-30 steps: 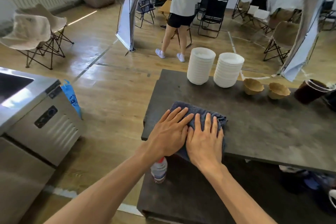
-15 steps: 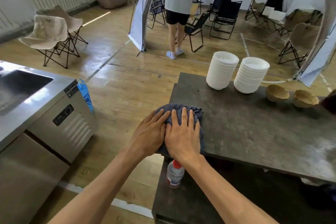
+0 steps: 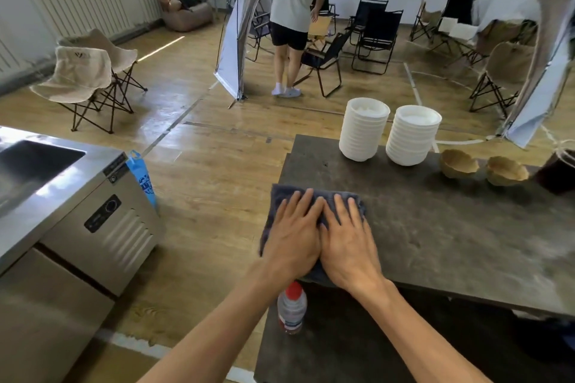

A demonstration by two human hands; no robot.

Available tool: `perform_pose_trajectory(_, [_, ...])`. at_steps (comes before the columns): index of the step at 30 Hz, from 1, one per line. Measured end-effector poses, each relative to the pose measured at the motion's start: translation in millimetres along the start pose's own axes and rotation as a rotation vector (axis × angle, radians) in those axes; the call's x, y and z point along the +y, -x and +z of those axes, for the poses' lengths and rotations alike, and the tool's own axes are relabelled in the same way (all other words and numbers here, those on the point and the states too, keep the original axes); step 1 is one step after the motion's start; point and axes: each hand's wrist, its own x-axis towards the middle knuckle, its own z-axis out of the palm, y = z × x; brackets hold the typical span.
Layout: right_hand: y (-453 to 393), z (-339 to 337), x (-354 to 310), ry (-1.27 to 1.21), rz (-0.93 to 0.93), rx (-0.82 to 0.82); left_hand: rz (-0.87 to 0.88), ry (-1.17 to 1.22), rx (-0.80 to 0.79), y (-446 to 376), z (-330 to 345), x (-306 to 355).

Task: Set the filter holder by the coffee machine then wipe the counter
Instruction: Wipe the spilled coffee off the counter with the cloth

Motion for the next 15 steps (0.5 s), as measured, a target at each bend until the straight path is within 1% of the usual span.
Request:
perform_pose_trajectory(5, [18.5, -19.8, 64.5, -0.01, 0.132, 0.015, 0.137, -0.053, -0.054, -15.7, 24.6, 59.6])
perform_pose_trajectory(8, [29.8, -24.1, 79.4, 0.011, 0.203, 0.049, 0.197, -0.058, -0.084, -21.2, 34.1, 76.2])
perform_pose_trajectory(12, [19.1, -18.4, 61.4, 0.069, 0.248, 0.039, 0.237, -0.046, -0.064, -28.3, 35.1, 51.0])
perform_pose_trajectory(15, [-11.3, -8.1, 42.9, 0.048, 0.174, 0.049, 0.181, -0.072, -0.04, -40.2, 27.5, 22.3])
